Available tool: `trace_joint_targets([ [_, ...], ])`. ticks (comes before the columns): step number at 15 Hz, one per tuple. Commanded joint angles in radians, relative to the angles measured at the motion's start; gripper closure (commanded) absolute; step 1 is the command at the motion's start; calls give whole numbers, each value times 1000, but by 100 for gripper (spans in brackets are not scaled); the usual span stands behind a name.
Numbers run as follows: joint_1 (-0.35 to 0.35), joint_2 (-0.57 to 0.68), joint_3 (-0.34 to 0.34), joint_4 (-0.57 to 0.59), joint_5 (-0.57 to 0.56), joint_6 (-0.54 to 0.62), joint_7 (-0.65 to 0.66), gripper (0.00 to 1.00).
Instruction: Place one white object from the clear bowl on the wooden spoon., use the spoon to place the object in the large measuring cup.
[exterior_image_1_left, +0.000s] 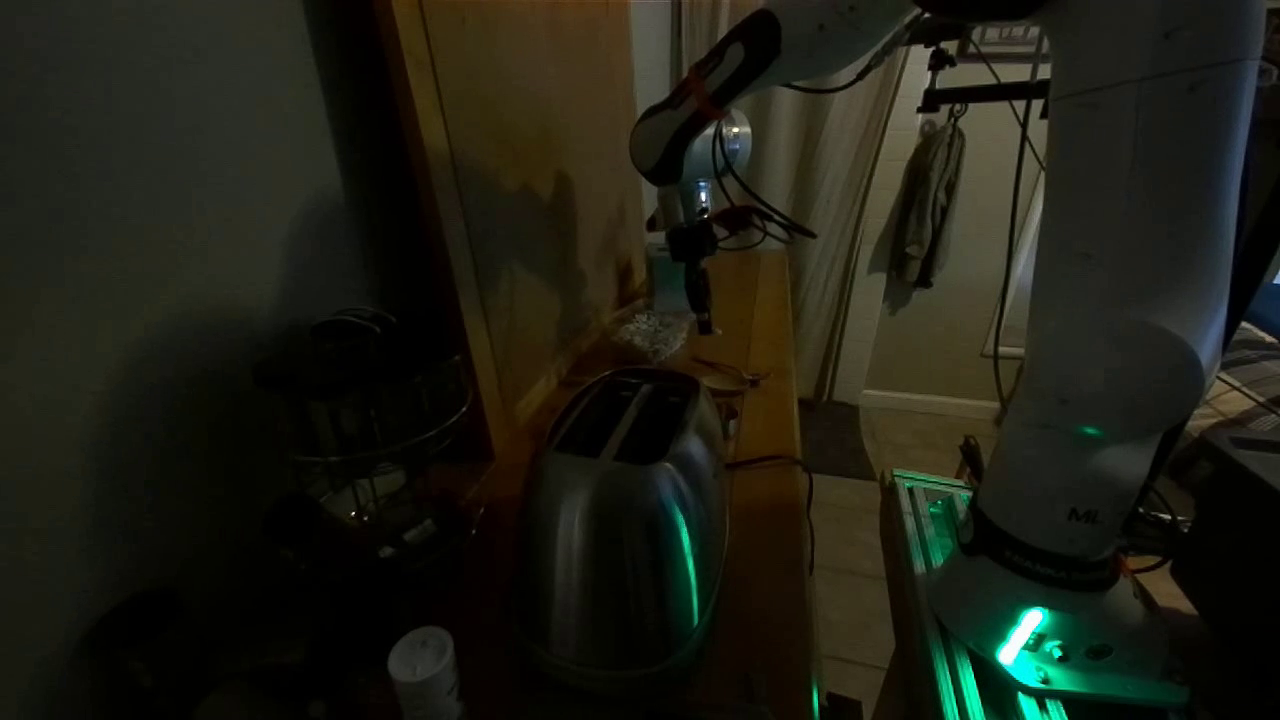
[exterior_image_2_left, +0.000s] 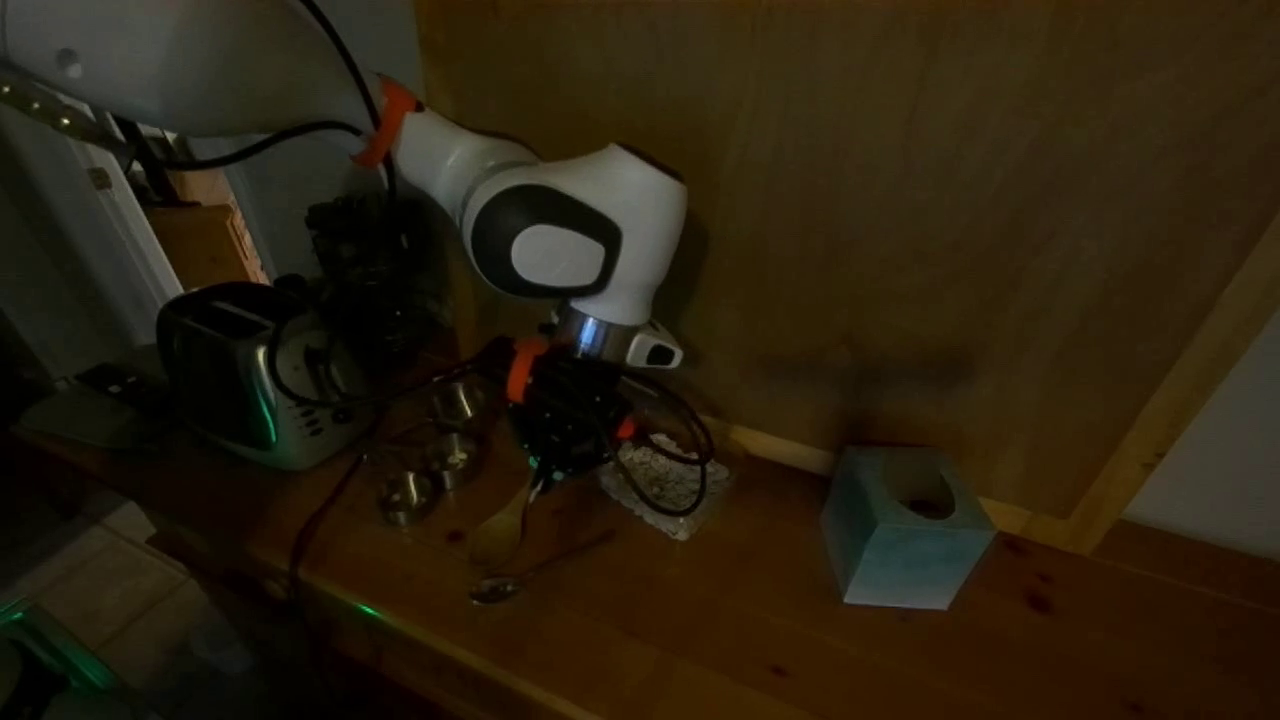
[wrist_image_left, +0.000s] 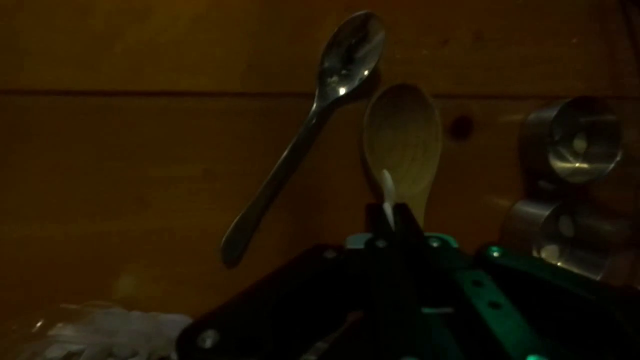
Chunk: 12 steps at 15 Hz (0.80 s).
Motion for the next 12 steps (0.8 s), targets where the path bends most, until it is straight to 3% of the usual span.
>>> trace_joint_targets([
  [1, 7, -28, -9, -59, 7, 17, -51, 98],
  [2, 12, 1, -11, -17, 3, -10, -17, 94],
  [10, 12, 0, -12, -32, 3, 1, -38, 94],
  [12, 16, 0, -4, -57, 20, 21, -40, 98],
])
